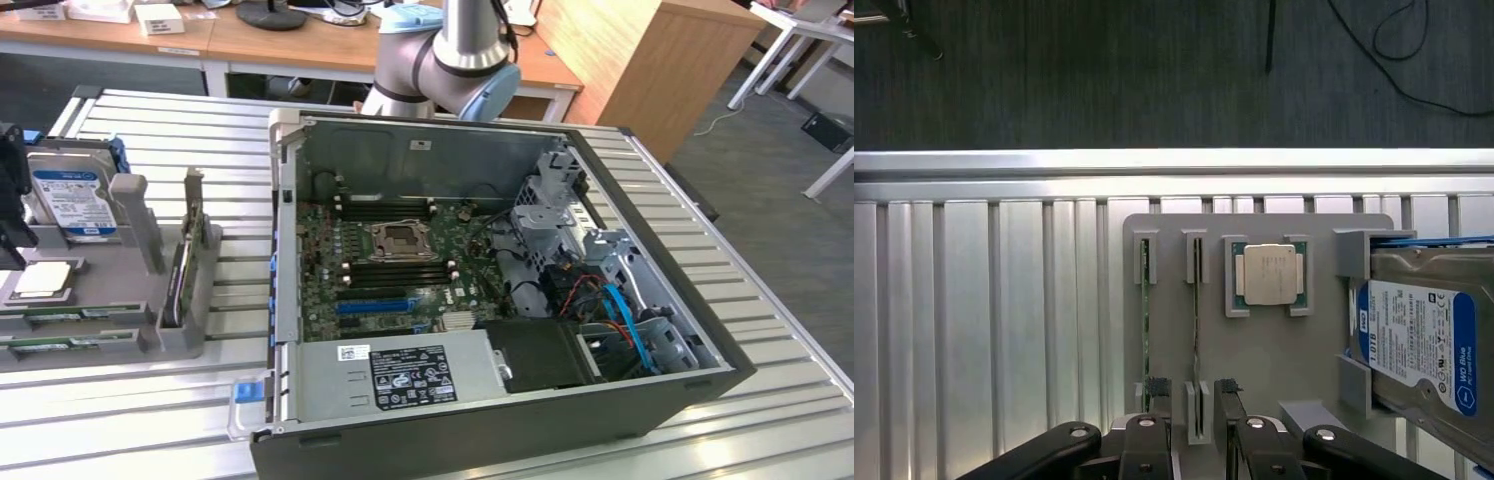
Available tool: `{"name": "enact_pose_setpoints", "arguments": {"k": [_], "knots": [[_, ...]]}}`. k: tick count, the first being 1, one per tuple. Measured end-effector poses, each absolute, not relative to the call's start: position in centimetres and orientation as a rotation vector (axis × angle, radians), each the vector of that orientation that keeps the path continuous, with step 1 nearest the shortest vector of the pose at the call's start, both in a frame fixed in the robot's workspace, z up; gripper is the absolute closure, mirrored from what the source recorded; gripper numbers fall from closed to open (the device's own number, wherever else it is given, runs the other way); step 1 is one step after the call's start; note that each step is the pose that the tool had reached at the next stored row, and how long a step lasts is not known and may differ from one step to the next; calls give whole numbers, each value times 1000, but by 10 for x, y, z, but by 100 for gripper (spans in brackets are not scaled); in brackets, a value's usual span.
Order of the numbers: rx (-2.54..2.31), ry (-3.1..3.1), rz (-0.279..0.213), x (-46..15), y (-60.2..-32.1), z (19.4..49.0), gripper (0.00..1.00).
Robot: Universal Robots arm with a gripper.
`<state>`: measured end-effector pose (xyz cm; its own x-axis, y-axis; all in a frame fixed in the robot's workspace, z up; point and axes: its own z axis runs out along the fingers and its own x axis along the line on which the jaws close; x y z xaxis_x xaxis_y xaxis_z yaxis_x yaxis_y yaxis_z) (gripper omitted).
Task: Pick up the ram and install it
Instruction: 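Pick up the ram and move it above insertion slot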
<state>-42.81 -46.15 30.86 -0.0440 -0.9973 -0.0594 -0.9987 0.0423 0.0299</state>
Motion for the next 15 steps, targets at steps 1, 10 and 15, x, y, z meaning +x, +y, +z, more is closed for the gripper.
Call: {"name": "enact_pose_setpoints", "arguments": {"k": [1,10,15], "knots": [[-2157,2252,98,-428,-462,307,69],[-2157,2252,98,-428,-462,295,69],[-2157,2252,98,-428,-462,293,69]]}}
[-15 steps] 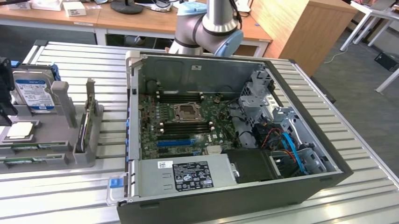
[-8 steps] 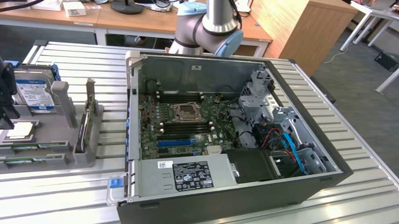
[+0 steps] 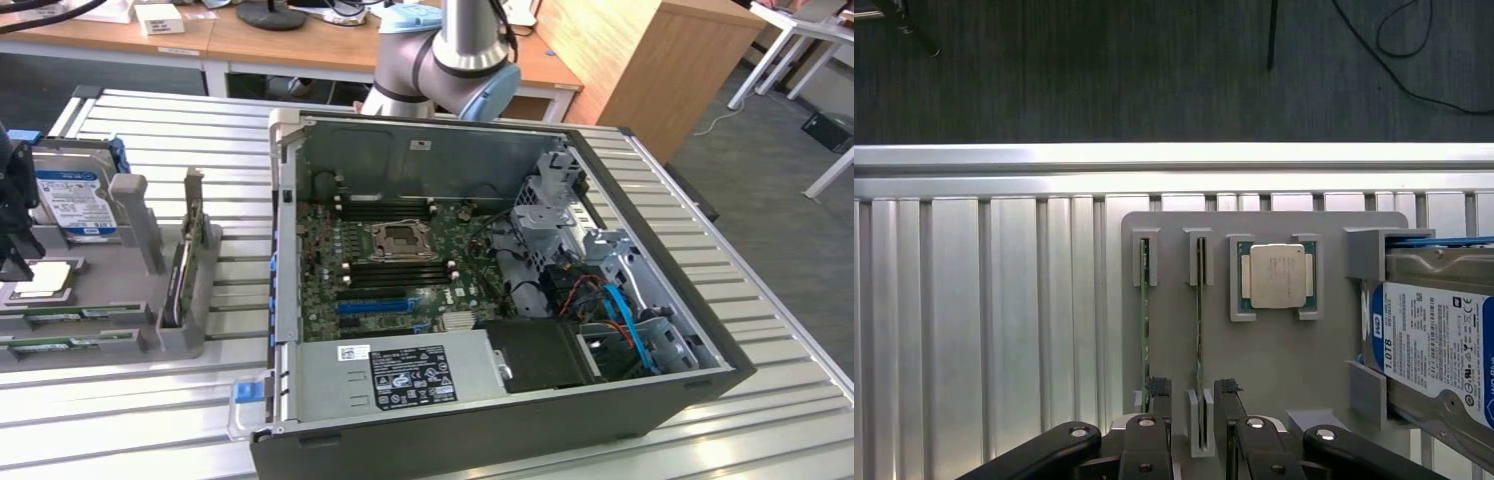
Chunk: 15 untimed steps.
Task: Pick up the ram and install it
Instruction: 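Pick up the ram and move it above insertion slot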
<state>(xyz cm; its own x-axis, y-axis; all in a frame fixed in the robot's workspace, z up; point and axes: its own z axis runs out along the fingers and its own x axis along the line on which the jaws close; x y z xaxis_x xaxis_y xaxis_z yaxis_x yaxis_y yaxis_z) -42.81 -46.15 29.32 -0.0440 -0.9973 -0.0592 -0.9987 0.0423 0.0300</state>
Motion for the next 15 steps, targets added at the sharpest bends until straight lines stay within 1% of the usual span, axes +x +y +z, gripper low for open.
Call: {"name": "enact_pose_setpoints", "arguments": {"k": [15], "knots": [[-2156,2252,98,-428,-466,293,69]]}}
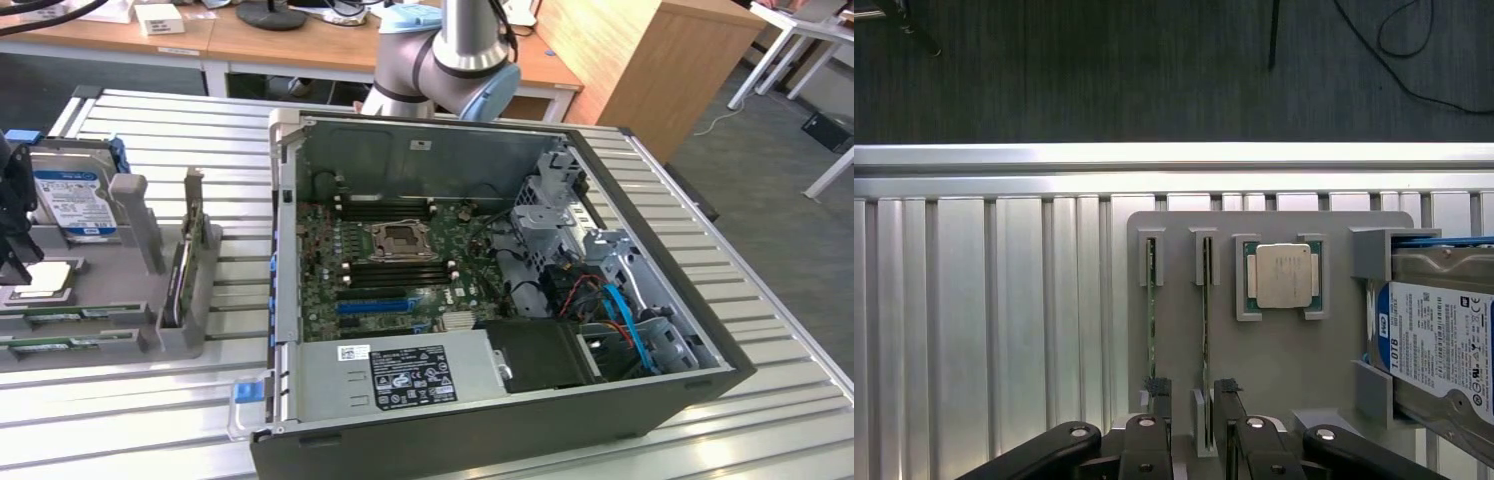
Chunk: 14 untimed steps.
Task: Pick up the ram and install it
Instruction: 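Pick up the ram and move it above insertion slot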
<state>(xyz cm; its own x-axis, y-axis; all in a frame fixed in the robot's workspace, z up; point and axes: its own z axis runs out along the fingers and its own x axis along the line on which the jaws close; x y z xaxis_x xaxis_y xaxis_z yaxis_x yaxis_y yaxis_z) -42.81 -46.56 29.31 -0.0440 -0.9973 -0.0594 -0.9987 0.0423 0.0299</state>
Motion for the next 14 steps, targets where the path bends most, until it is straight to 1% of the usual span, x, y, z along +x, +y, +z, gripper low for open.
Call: {"name": "enact_pose_setpoints", "arguments": {"k": [14], "knots": [[-2157,2252,98,-428,-466,286,69]]}}
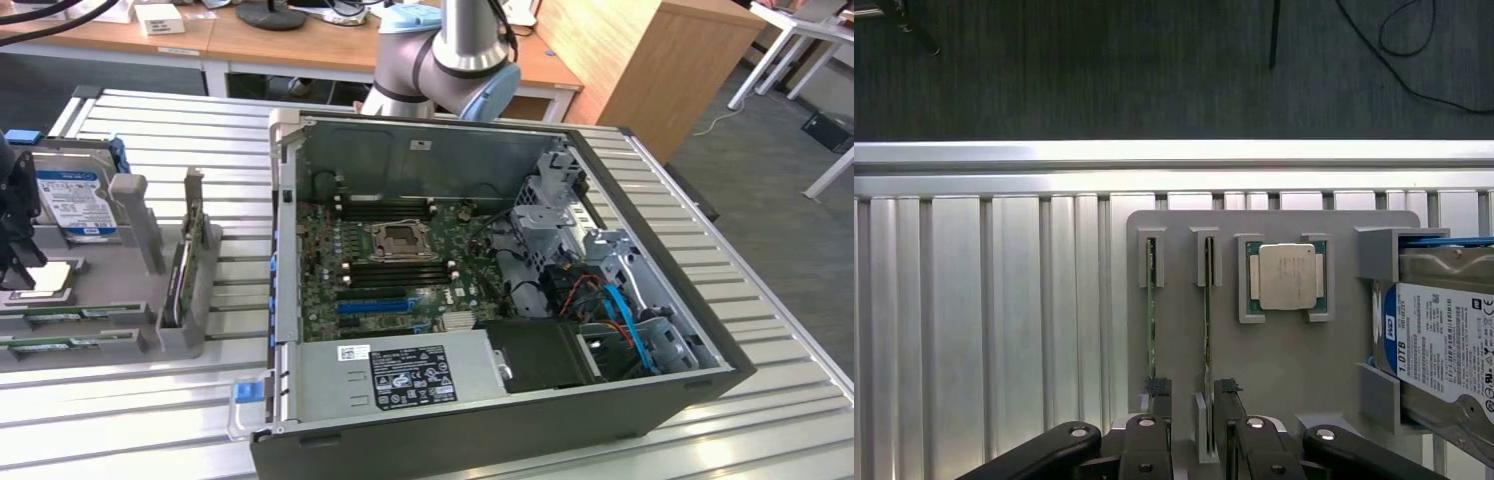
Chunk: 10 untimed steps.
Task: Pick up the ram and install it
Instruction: 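Pick up the ram and move it above insertion slot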
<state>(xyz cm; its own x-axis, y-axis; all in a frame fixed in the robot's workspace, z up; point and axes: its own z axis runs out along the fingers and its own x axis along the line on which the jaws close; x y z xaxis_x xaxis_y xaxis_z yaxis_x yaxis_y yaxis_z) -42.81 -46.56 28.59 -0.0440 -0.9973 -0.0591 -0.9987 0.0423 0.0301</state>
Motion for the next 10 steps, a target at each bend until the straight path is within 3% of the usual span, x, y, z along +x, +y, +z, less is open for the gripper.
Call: {"name": "enact_pose_setpoints", "arguments": {"k": [10], "knots": [[-2157,2252,98,-428,-469,286,69]]}}
